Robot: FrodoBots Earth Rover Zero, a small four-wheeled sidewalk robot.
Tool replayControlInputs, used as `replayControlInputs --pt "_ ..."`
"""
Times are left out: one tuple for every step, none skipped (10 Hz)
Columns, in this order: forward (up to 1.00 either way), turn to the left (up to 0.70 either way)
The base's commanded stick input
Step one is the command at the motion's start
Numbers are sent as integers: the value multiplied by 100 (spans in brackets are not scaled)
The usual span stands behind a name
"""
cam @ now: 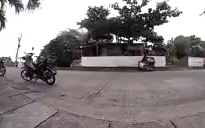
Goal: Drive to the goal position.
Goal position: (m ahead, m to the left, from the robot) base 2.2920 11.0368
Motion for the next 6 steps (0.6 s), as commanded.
replayControlInputs --pt "0 45" --pt "0 45" --pt "0 45" --pt "0 45" --pt "0 45" --pt "0 45"
